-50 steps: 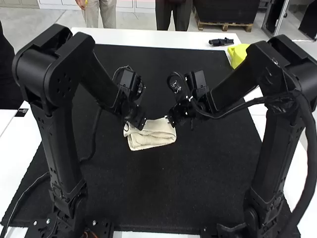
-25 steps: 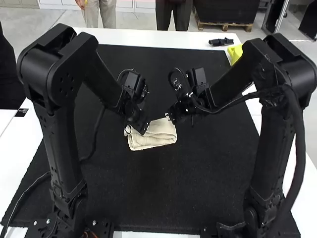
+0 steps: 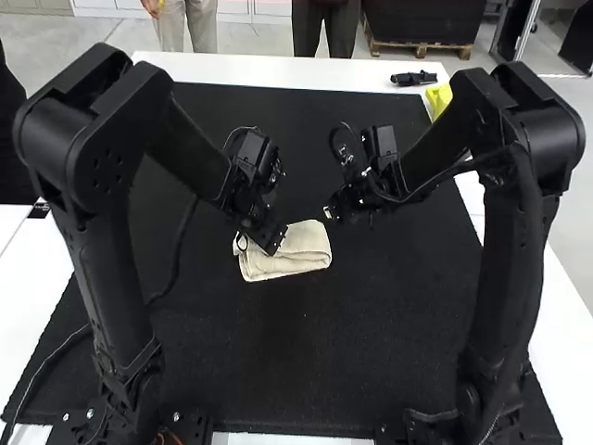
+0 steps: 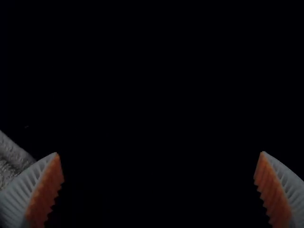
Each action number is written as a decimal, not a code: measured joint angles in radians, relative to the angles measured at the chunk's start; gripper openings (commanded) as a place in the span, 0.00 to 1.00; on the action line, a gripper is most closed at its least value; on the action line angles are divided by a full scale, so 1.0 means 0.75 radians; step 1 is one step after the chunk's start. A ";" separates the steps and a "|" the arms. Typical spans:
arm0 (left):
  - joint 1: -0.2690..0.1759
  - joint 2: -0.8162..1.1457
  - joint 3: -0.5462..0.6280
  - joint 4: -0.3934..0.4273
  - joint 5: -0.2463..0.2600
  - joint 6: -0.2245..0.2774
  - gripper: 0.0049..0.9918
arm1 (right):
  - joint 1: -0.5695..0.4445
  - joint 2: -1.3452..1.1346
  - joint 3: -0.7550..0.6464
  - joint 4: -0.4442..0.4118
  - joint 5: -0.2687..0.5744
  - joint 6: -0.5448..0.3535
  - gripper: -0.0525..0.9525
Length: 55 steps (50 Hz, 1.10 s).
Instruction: Fold the towel.
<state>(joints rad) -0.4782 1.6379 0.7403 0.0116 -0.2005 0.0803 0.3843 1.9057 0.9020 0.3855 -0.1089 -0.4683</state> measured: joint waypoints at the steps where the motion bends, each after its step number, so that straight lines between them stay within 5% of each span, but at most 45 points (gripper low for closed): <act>1: 0.000 -0.005 -0.003 -0.001 0.003 0.000 0.92 | 0.001 0.000 0.001 0.000 0.000 -0.001 0.97; 39: 0.000 -0.047 -0.072 -0.104 0.014 -0.010 0.92 | 0.002 0.000 0.001 0.008 0.001 -0.051 0.97; 55: -0.009 -0.047 -0.117 -0.037 0.012 -0.009 0.92 | 0.011 -0.089 0.001 -0.018 0.002 -0.054 0.97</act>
<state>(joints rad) -0.4850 1.6024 0.6521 -0.0158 -0.1917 0.0734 0.3927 1.8389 0.9028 0.3717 -0.1078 -0.5087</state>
